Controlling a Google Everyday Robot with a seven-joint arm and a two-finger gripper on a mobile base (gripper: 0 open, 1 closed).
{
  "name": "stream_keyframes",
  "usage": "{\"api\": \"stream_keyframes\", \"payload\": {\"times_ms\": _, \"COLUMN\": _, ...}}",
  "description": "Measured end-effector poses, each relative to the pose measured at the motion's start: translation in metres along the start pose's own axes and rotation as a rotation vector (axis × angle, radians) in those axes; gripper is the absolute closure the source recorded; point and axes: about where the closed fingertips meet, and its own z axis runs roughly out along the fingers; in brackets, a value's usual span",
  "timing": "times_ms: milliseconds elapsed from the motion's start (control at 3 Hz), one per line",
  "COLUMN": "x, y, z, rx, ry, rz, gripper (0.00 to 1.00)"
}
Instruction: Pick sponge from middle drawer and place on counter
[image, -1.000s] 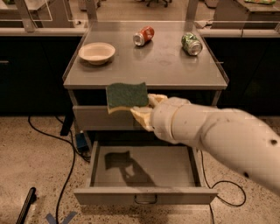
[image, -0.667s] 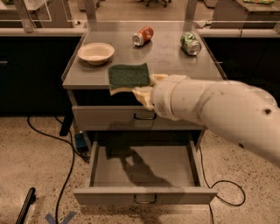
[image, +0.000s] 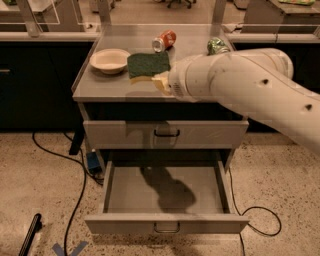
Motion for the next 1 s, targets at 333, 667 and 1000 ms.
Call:
{"api": "stream_keyframes", "payload": {"times_ms": 333, "x": -0.030, "y": -0.002, "z": 0.043, "rx": -0.013, "ry": 0.022, "rz": -0.015, "gripper": 1.00}}
{"api": "stream_keyframes", "payload": {"times_ms": 667, "x": -0.060, "y": 0.009, "z": 0.086, "rx": -0.039, "ry": 0.041, "rz": -0.037, "gripper": 1.00}}
{"api": "stream_keyframes", "payload": {"times_ms": 1000, "x": -0.068, "y": 0.002, "z": 0.114, "rx": -0.024, "ry": 0.069, "rz": -0.028, "gripper": 1.00}}
